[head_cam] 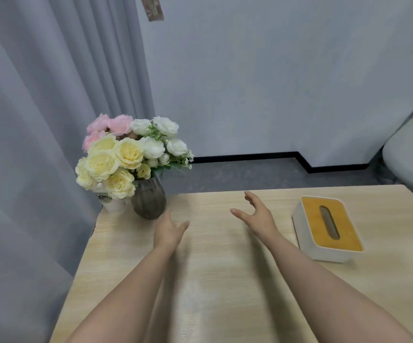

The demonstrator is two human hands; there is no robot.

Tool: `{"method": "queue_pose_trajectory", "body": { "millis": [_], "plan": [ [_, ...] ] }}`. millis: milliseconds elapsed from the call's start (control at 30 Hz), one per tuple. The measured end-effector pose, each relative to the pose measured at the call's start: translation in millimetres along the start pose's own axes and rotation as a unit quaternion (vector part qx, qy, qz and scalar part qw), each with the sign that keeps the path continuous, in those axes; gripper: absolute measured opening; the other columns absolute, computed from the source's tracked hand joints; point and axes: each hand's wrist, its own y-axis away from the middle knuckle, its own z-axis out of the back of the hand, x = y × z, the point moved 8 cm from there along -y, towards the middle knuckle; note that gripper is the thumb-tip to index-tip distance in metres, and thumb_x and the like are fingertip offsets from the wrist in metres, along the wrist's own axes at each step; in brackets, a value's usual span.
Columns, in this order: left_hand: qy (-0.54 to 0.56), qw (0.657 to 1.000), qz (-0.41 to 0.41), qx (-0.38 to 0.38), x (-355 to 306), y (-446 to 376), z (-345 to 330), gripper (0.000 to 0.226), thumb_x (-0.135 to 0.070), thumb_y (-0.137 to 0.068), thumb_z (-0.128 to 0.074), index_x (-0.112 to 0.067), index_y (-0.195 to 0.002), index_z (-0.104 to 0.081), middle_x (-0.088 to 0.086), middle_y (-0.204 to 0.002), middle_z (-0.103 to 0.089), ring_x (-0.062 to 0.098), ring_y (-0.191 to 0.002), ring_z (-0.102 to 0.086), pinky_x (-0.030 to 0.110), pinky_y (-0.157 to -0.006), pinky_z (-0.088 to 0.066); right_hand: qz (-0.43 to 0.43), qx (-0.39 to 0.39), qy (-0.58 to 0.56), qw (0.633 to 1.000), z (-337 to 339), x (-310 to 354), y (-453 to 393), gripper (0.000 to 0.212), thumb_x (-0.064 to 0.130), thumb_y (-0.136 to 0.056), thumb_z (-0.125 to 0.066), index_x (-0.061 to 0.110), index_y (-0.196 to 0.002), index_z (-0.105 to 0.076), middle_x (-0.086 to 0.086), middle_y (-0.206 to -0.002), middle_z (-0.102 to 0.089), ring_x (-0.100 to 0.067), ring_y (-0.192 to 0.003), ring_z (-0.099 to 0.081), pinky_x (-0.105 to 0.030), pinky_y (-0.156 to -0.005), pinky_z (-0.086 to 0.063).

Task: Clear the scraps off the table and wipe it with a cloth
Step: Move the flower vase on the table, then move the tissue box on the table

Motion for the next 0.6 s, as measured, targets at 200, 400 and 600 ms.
{"method": "queue_pose_trajectory", "body": {
  "millis": [200,400,600],
  "plan": [
    [-0.009,0.994,-0.069,0.084,-88,41,-96,0.065,-0.029,-0.086,-0.066,-0.014,-0.141,-0.037,0.01,-0.144,-0.04,0.025,-0.132,-0.039,0.034,-0.108,-0.032,-0.024,-0.051,0.03,0.998,111,-39,18,0.068,0.035,-0.08,-0.072,0.02,-0.138,-0.041,0.003,-0.14,-0.046,-0.016,-0.129,-0.042,-0.025,-0.099,-0.033],
    [-0.061,0.977,-0.138,0.149,-159,81,-192,0.058,-0.029,-0.091,-0.059,-0.016,-0.142,-0.035,0.008,-0.144,-0.042,0.023,-0.131,-0.04,0.031,-0.106,-0.032,-0.066,-0.09,0.066,0.992,200,-90,24,0.065,0.034,-0.082,-0.07,0.017,-0.138,-0.043,-0.002,-0.141,-0.046,-0.02,-0.129,-0.043,-0.026,-0.097,-0.034],
    [-0.077,0.973,-0.096,0.195,-188,94,-266,0.066,-0.033,-0.092,-0.057,-0.013,-0.146,-0.025,0.012,-0.147,-0.036,0.026,-0.135,-0.035,0.032,-0.107,-0.029,-0.115,-0.113,0.055,0.985,250,-136,21,0.062,0.032,-0.083,-0.069,0.016,-0.137,-0.043,-0.005,-0.139,-0.048,-0.023,-0.126,-0.045,-0.031,-0.098,-0.038]
  ]
}}
